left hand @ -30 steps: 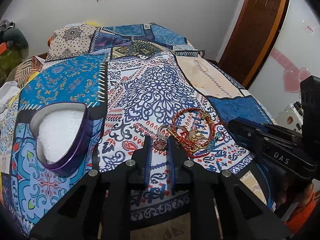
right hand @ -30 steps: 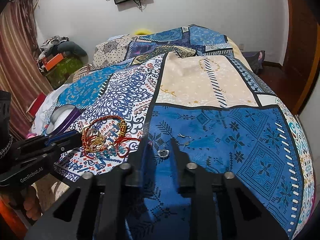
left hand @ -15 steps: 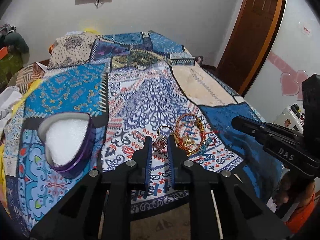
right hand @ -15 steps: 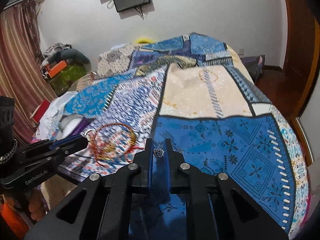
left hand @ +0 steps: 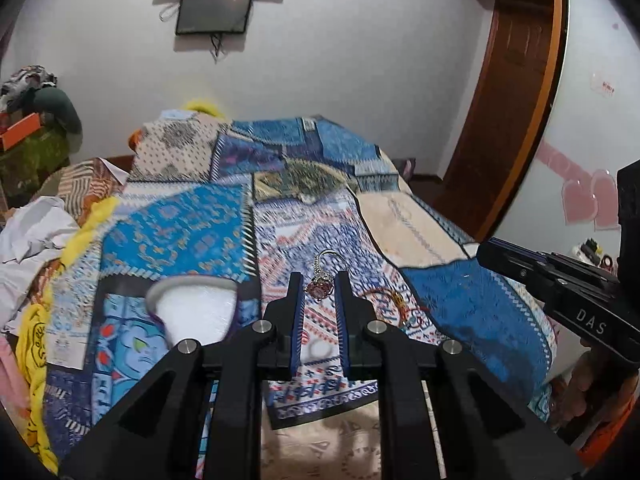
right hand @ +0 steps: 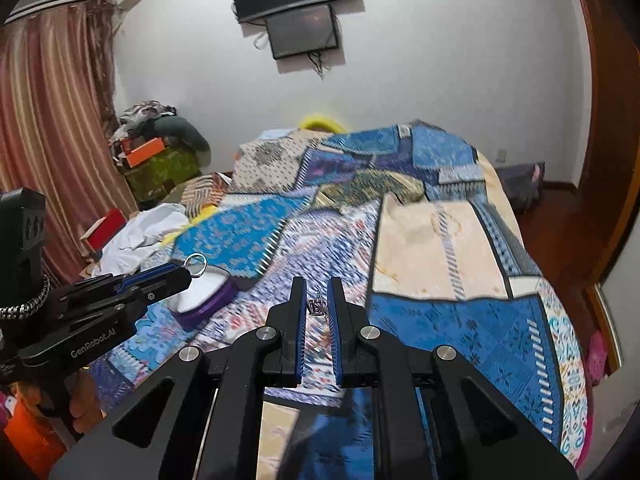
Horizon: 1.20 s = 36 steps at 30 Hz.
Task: Organize jewelry
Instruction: 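Carry the silver ring in the right tool over the purple heart tin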
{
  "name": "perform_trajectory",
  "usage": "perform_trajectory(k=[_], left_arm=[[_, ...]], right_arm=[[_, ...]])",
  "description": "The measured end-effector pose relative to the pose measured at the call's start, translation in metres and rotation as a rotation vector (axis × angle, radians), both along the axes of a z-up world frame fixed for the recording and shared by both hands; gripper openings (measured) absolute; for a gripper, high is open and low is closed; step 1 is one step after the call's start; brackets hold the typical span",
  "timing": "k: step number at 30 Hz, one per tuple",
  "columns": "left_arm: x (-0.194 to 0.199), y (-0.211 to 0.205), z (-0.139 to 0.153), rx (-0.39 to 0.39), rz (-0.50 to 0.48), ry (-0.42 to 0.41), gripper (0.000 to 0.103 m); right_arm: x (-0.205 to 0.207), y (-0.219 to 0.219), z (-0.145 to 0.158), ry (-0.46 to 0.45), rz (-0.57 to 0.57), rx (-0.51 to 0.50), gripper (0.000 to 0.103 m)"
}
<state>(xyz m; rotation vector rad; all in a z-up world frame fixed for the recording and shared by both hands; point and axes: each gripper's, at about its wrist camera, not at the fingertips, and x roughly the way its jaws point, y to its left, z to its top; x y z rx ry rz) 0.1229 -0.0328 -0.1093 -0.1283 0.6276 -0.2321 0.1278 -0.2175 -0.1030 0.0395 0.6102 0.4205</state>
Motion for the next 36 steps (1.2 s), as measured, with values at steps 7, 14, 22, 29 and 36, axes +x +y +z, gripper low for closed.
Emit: perform_trajectory(k=[7, 14, 22, 29, 36], left_arm=[[-0.013, 0.031, 0.016, -0.014, 0.054, -0.053, 0.014], [-0.02, 0.062, 0.024, -0.003, 0.103, -0.085, 0.014], [-0.021, 0.097, 0.019, 0.019, 0.161, -0.08, 0.014], [-0.005, 0.115, -0.006, 0.026, 0.159, 0.0, 0.014], [0.024, 0.12, -0.037, -0.03, 0.112, 0.112, 0.014]], right_arm=[[-0.006, 0.032, 0.02, -0.063, 0.049, -0.015, 0.009], [-0.006, 0.072, 0.032, -0.108, 0.117, -0.019, 0.009], [0.002, 0.114, 0.029, -0.103, 0.195, -0.021, 0.009], [0.018, 0.135, 0.015, -0.051, 0.238, -0.033, 0.009], [0.041, 0.151, -0.006, 0.03, 0.291, -0.059, 0.009]])
